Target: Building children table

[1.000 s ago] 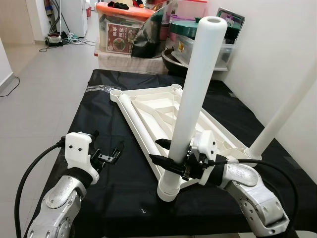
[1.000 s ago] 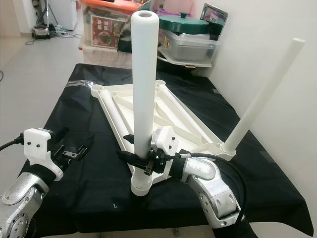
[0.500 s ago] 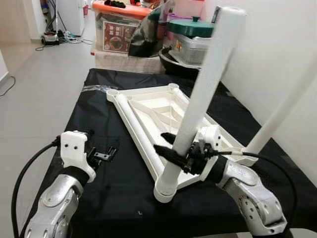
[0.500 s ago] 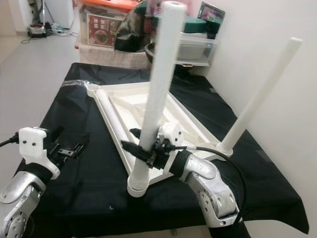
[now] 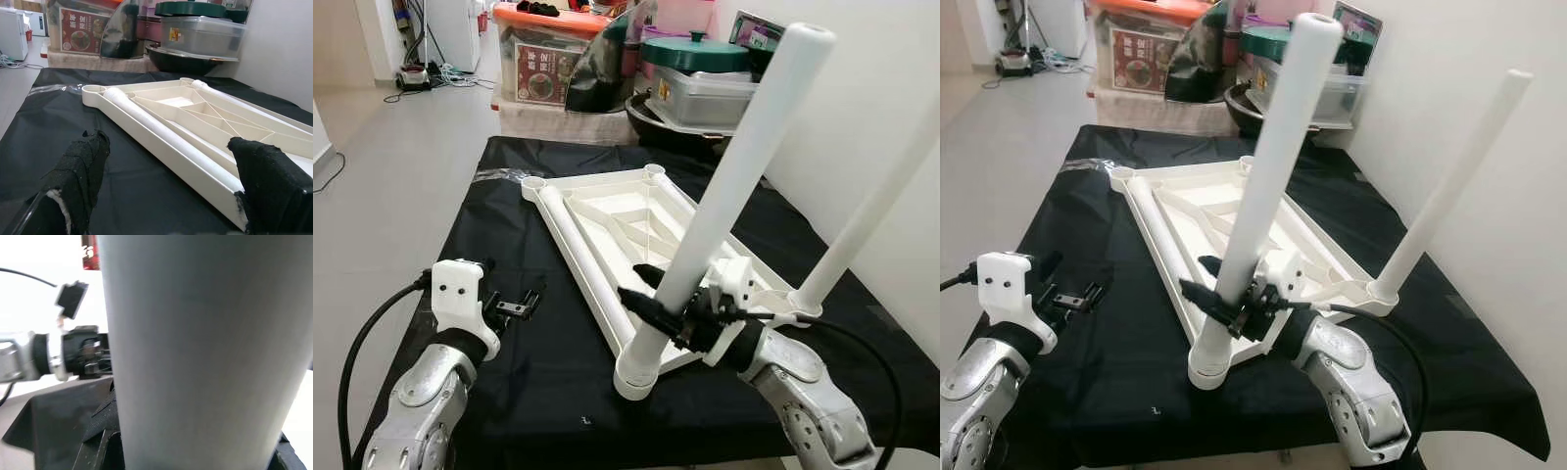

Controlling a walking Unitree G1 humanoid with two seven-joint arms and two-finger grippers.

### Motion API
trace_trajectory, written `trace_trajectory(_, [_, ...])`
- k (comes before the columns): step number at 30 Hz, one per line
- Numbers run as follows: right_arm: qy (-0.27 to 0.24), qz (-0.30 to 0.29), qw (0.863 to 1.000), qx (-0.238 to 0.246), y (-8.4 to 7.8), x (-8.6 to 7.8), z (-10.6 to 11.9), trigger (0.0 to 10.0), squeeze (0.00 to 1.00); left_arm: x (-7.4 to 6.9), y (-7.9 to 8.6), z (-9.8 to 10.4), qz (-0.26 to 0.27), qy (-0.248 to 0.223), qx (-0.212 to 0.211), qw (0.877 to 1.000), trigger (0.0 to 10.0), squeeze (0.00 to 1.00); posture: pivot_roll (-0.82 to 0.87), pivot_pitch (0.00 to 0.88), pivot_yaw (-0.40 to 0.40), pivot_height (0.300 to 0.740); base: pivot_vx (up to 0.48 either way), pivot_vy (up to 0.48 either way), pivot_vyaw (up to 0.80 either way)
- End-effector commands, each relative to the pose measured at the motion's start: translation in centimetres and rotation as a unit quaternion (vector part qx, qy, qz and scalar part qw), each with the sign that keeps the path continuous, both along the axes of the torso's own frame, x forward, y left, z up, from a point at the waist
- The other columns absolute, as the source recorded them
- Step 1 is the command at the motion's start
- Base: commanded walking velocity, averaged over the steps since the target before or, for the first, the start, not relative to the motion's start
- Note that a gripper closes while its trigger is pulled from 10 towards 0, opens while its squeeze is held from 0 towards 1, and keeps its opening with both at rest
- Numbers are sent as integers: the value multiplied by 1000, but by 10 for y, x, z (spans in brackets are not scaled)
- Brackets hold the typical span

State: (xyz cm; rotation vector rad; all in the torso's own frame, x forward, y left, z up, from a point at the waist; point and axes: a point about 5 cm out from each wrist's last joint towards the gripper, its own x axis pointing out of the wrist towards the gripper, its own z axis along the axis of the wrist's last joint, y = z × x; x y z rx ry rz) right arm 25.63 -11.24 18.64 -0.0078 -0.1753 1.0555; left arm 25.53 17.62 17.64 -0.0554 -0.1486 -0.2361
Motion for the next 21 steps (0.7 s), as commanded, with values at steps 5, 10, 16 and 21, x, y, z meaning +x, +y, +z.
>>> trace_trajectory(5, [18, 37, 998, -56, 1, 0, -16, 0, 0, 1, 0, 0, 0, -2, 11, 1000, 10000, 0, 110, 0, -142, 740, 0, 0, 0])
trace_trajectory(10, [13, 89, 993, -76, 1, -2, -15, 0, 0, 1, 1, -1, 1, 1, 10, 1000, 10000, 0, 112, 0, -145, 740, 0, 0, 0])
trace_trajectory(16, [49, 160, 985, -46, -3, -3, -14, 0, 0, -1, 2, -2, 5, 3, 5, 1000, 10000, 0, 131, 0, -163, 740, 0, 0, 0])
trace_trajectory(21, [52, 201, 977, -44, 0, -4, -15, 0, 0, -1, 2, -2, 8, 5, 3, 1000, 10000, 0, 139, 0, -164, 740, 0, 0, 0])
